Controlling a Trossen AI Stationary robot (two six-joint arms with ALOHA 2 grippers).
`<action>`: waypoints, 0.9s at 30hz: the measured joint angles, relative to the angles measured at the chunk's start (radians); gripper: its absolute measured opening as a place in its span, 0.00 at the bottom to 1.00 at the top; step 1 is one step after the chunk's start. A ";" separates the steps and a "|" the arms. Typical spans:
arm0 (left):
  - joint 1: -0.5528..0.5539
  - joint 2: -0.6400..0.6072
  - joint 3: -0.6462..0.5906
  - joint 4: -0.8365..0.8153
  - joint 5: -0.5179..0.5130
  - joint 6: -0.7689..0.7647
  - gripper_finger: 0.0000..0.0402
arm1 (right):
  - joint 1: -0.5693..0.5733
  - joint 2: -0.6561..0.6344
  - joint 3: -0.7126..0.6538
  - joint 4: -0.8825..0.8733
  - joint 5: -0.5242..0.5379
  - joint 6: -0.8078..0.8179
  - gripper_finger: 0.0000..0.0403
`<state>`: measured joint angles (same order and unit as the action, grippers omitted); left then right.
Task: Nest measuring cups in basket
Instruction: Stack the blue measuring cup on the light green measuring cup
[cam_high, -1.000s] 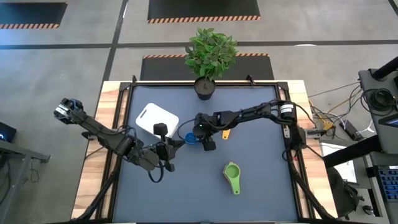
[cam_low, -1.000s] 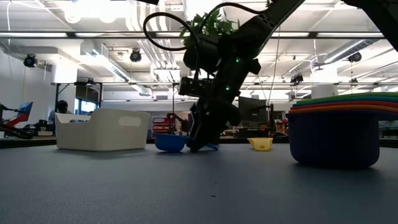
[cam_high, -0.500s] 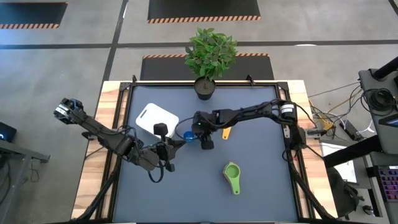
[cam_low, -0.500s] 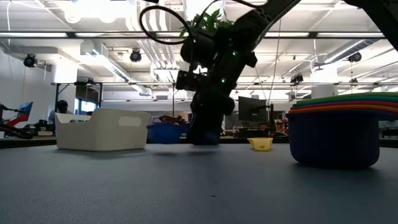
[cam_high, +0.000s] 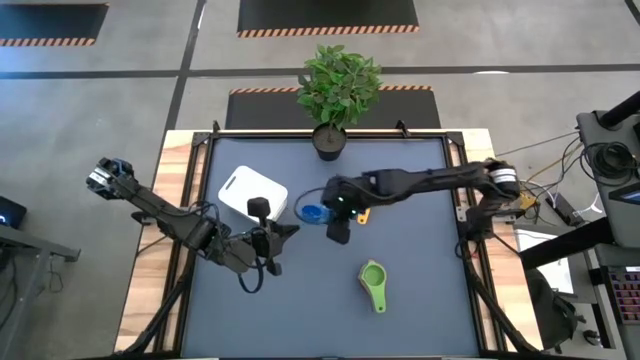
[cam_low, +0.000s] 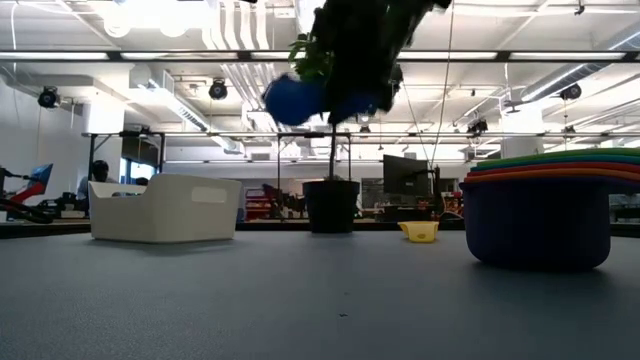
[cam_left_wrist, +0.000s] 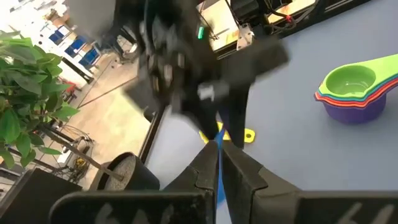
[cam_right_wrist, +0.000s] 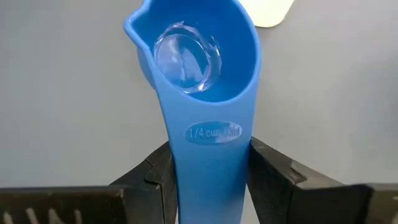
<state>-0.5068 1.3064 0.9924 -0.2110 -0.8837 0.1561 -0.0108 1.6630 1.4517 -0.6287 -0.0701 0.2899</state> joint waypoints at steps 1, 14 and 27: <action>0.000 0.000 0.000 0.002 0.000 0.002 0.00 | 0.022 -0.020 0.000 -0.018 0.028 0.048 0.35; 0.000 0.000 0.000 0.011 0.000 0.002 0.00 | 0.327 -0.157 0.000 -0.259 0.203 0.600 0.30; 0.000 0.000 0.000 0.019 0.000 -0.001 0.00 | 0.414 -0.148 -0.001 -0.381 0.326 0.691 0.21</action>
<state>-0.5068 1.3064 0.9924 -0.1921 -0.8834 0.1555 0.4035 1.5154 1.4509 -1.0096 0.2562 0.9806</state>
